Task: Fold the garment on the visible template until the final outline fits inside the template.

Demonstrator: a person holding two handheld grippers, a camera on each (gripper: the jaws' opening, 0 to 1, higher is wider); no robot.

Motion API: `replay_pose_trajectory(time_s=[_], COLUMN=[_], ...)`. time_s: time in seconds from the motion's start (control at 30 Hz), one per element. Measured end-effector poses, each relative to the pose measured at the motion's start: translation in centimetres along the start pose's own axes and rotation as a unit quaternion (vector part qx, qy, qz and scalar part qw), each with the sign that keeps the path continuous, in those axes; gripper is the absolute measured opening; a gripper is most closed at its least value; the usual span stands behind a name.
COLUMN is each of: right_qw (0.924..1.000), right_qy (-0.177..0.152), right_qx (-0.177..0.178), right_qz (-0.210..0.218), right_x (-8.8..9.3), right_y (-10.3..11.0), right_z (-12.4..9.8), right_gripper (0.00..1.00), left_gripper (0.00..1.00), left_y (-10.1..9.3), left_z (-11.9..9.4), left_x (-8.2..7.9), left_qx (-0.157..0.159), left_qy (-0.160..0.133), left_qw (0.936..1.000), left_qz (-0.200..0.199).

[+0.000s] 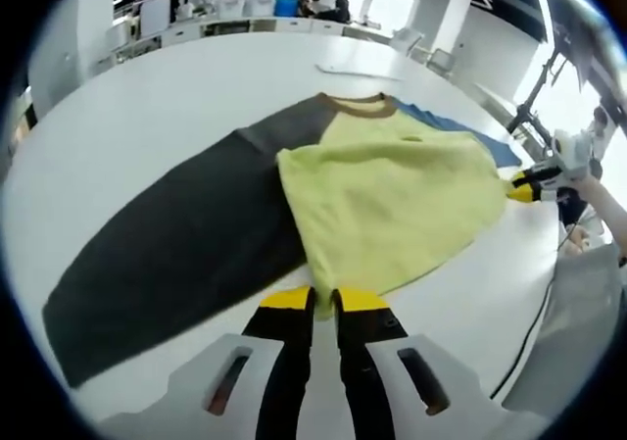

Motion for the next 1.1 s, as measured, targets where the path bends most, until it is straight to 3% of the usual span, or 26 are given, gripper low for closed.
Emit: replay_pose_trajectory(time_s=[0.13, 0.8, 1.1], right_qw=[0.9999, 1.0, 0.9999], right_qy=[0.0, 0.002, -0.006], right_qx=[-0.009, -0.007, -0.004], right_qz=[0.01, 0.002, 0.013], right_x=[-0.01, -0.14, -0.17], right_y=[0.33, -0.24, -0.57], right_z=[0.01, 0.35, 0.57], right_gripper=[0.05, 0.03, 0.03], left_gripper=[0.03, 0.0, 0.0], left_y=[-0.03, -0.16, -0.17], left_z=[-0.02, 0.66, 0.73], left_x=[0.07, 0.08, 0.13], left_qx=[0.0, -0.001, -0.012], left_qy=[0.0, 0.007, -0.007], left_qw=[1.0, 0.9997, 0.9998], left_qz=[0.0, 0.022, 0.017])
Point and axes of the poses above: the point that each gripper's makers call its tool centre point, and the gripper's own axes: z roughly forward along the fingers, y roughly to its left, x roughly out of its underside, the point moved 1 cm from there along -z, roughly backward along the fingers, and after that the axes turned 2 degrees about -z, right-handed, at the moved point
